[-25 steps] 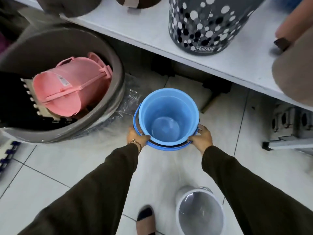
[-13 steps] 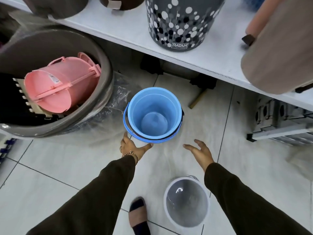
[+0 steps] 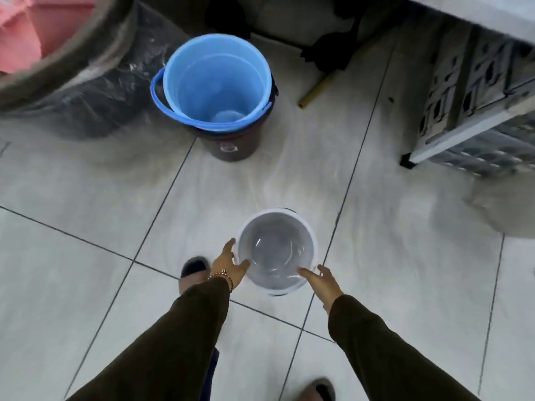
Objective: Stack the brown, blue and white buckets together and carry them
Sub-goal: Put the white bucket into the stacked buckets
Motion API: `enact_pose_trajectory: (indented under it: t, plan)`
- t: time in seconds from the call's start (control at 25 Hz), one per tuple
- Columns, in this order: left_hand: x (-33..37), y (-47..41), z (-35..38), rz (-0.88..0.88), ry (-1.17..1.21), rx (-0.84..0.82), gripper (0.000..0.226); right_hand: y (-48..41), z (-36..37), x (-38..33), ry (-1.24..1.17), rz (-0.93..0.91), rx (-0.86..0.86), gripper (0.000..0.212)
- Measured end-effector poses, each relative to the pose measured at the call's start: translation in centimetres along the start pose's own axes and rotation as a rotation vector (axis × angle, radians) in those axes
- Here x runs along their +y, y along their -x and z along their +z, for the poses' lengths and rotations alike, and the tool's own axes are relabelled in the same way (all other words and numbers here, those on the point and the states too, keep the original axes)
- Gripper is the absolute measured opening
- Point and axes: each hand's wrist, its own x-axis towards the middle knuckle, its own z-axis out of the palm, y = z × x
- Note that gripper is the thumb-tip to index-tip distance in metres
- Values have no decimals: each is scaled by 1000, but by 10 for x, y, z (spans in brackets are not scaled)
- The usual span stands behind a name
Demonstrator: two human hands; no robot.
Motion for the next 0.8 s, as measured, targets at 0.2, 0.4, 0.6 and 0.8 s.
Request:
enact_pose_trajectory:
  t: [0.2,0.4,0.6,0.8]
  plan:
    - [-13,-19,32,1,14,146,57,-27,23,42,-145,-152,-26,70]
    - [32,21,28,-26,400,171,54,14,-2,7,-435,-200,3,69]
    - [125,91,-13,86,767,108,59,95,-37,-91,-667,-368,36,81]
    - [199,111,-98,271,858,162,56,161,-28,-208,-545,-657,73,56]
